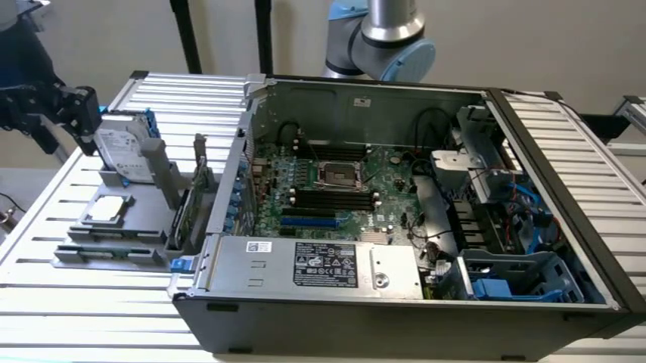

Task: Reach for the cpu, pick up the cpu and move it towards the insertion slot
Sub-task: 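Pick up the cpu and move it towards the insertion slot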

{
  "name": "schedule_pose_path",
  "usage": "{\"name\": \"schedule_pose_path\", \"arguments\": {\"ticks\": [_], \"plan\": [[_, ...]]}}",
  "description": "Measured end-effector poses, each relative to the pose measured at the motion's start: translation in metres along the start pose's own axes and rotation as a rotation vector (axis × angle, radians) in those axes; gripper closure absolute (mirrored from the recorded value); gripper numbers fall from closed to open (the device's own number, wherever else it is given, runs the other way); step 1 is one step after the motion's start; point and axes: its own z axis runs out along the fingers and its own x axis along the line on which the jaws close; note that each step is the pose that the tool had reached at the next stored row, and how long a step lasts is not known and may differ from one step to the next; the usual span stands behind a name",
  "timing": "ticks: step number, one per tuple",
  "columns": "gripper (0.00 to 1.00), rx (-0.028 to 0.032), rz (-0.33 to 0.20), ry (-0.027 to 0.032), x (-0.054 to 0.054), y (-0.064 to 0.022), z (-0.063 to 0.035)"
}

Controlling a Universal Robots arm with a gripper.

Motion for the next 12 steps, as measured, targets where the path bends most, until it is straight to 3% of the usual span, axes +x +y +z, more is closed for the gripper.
{"name": "schedule_pose_path", "arguments": {"ticks": [12], "plan": [[0.40, 0.0000, 0.008, -0.0004, 0.007, -0.0010, 0.0219]]}}
